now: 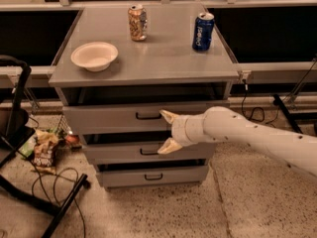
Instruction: Close top drawer
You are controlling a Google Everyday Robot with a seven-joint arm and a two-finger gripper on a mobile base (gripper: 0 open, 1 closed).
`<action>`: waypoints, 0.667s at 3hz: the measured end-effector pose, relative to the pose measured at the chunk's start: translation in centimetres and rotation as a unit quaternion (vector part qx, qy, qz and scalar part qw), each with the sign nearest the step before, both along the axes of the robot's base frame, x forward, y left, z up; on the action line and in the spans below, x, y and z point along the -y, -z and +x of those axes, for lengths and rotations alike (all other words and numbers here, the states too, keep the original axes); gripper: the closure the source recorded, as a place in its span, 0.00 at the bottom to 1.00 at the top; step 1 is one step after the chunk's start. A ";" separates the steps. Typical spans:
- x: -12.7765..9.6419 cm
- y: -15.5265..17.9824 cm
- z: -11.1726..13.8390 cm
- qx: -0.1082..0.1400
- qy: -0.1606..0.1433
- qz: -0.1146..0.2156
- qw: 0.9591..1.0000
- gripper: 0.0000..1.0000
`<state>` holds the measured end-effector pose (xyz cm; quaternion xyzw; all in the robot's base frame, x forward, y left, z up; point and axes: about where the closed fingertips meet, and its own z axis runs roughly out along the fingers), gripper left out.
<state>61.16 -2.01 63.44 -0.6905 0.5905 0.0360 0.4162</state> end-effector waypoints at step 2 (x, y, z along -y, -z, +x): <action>0.0 -0.5 0.7 0.002 -0.002 -0.001 1.000 0.73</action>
Offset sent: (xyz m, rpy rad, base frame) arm 0.1691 0.0321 0.0411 -0.0075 -0.1404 0.0249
